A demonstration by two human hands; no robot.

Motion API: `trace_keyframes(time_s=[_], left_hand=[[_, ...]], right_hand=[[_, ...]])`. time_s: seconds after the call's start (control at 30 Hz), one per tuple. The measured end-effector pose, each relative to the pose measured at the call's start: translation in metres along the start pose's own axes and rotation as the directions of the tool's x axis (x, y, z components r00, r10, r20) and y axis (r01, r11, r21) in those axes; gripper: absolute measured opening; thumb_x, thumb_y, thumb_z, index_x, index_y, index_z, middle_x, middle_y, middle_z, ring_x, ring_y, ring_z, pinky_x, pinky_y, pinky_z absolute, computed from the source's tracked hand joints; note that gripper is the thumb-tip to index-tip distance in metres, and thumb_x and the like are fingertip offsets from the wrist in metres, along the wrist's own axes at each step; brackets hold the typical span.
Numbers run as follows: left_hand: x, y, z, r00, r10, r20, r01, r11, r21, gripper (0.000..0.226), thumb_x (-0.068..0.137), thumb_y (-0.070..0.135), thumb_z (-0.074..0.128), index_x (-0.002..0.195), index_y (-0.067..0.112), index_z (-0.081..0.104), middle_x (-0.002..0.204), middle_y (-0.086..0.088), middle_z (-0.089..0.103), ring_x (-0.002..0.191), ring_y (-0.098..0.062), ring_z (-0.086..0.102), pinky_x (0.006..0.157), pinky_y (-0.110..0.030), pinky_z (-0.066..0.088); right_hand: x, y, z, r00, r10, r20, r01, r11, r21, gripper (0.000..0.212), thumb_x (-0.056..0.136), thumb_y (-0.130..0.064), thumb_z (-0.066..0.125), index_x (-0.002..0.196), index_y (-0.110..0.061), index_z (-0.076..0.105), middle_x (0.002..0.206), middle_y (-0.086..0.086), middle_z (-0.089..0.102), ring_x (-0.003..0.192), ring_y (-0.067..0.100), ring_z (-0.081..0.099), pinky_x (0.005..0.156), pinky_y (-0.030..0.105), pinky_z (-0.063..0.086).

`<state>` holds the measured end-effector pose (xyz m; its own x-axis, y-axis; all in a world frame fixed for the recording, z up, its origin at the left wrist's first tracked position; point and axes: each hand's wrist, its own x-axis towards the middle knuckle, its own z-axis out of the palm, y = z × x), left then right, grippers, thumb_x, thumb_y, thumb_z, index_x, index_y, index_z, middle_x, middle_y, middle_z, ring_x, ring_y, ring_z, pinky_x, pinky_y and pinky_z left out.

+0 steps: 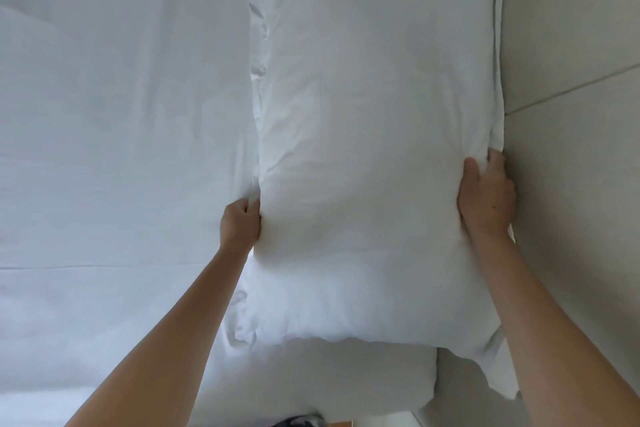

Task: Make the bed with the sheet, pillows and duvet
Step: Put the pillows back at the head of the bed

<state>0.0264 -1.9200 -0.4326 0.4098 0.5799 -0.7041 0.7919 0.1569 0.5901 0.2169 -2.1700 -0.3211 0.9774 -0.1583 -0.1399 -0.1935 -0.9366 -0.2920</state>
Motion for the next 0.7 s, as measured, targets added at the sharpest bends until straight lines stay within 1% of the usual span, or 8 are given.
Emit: trace_keyframes(time_s=[0.07, 0.13, 0.2, 0.27, 0.4, 0.5, 0.6, 0.7], left_hand=[[-0.013, -0.008, 0.004, 0.995, 0.049, -0.09, -0.047, 0.999, 0.028, 0.041, 0.095, 0.012, 0.045, 0.061, 0.015, 0.023, 0.058, -0.001, 0.023, 0.057, -0.021, 0.02, 0.054, -0.036, 0.016], [-0.026, -0.015, 0.007, 0.975, 0.071, -0.213, -0.063, 0.997, 0.044, 0.037, 0.095, 0.011, 0.043, 0.062, 0.012, 0.027, 0.056, -0.003, 0.03, 0.055, -0.022, 0.026, 0.053, -0.038, 0.021], [-0.033, -0.023, 0.008, 0.949, 0.053, -0.31, -0.039, 0.998, 0.049, 0.033, 0.096, 0.014, 0.043, 0.065, 0.009, 0.034, 0.055, -0.004, 0.036, 0.057, -0.027, 0.032, 0.052, -0.037, 0.022], [-0.035, -0.03, 0.007, 0.941, 0.042, -0.336, -0.013, 0.996, 0.088, 0.035, 0.096, 0.02, 0.045, 0.064, 0.009, 0.034, 0.054, -0.004, 0.036, 0.059, -0.029, 0.033, 0.051, -0.036, 0.021], [-0.047, -0.049, -0.005, 0.975, 0.142, -0.172, -0.079, 0.941, 0.328, 0.042, 0.097, 0.03, 0.046, 0.06, 0.013, 0.034, 0.053, -0.004, 0.04, 0.052, -0.026, 0.036, 0.051, -0.034, 0.023], [-0.063, -0.077, -0.013, 0.994, 0.096, -0.044, -0.069, 0.904, 0.421, 0.047, 0.098, 0.04, 0.042, 0.061, 0.011, 0.039, 0.054, -0.005, 0.045, 0.057, -0.03, 0.042, 0.055, -0.035, 0.028], [-0.078, -0.1, -0.017, 0.996, 0.065, 0.064, -0.086, 0.903, 0.42, 0.043, 0.1, 0.033, 0.038, 0.064, 0.01, 0.042, 0.057, -0.008, 0.047, 0.061, -0.032, 0.044, 0.056, -0.036, 0.031], [-0.092, -0.114, -0.02, 0.993, 0.09, 0.072, -0.111, 0.91, 0.399, 0.034, 0.099, 0.027, 0.04, 0.072, 0.006, 0.043, 0.06, -0.011, 0.049, 0.059, -0.033, 0.044, 0.054, -0.037, 0.031]], right_hand=[[0.001, 0.002, -0.006, 0.996, -0.027, -0.085, 0.026, 1.0, -0.013, 0.033, 0.101, -0.022, 0.039, 0.127, -0.005, 0.051, 0.114, 0.028, 0.061, 0.103, 0.044, 0.056, 0.076, 0.041, 0.04], [-0.001, 0.006, -0.014, 0.982, -0.072, -0.176, 0.057, 0.994, -0.091, 0.031, 0.101, -0.019, 0.038, 0.122, -0.004, 0.055, 0.104, 0.032, 0.063, 0.094, 0.046, 0.058, 0.067, 0.039, 0.034], [-0.01, 0.008, -0.018, 0.97, -0.102, -0.221, 0.058, 0.979, -0.194, 0.032, 0.102, -0.019, 0.037, 0.126, -0.007, 0.055, 0.101, 0.034, 0.063, 0.091, 0.047, 0.059, 0.067, 0.041, 0.037], [-0.022, 0.011, -0.02, 0.973, -0.142, -0.182, 0.086, 0.954, -0.287, 0.036, 0.101, -0.019, 0.038, 0.135, -0.012, 0.05, 0.101, 0.033, 0.064, 0.091, 0.048, 0.06, 0.071, 0.045, 0.042], [-0.042, 0.029, -0.025, 0.979, -0.186, -0.083, 0.142, 0.914, -0.38, 0.051, 0.1, -0.019, 0.041, 0.147, -0.009, 0.027, 0.102, 0.032, 0.064, 0.087, 0.048, 0.062, 0.073, 0.048, 0.045], [-0.073, 0.055, -0.03, 0.991, -0.12, -0.053, 0.088, 0.906, -0.414, 0.035, 0.101, -0.017, 0.038, 0.131, 0.0, 0.042, 0.096, 0.034, 0.064, 0.085, 0.05, 0.062, 0.071, 0.048, 0.045], [-0.101, 0.079, -0.028, 0.999, -0.044, -0.018, 0.031, 0.889, -0.458, 0.024, 0.101, -0.014, 0.037, 0.11, 0.002, 0.052, 0.089, 0.032, 0.064, 0.081, 0.049, 0.063, 0.064, 0.042, 0.041], [-0.118, 0.093, -0.028, 0.998, -0.04, -0.051, 0.011, 0.88, -0.474, 0.024, 0.1, -0.015, 0.042, 0.104, 0.004, 0.056, 0.085, 0.031, 0.065, 0.076, 0.047, 0.063, 0.059, 0.037, 0.034]])
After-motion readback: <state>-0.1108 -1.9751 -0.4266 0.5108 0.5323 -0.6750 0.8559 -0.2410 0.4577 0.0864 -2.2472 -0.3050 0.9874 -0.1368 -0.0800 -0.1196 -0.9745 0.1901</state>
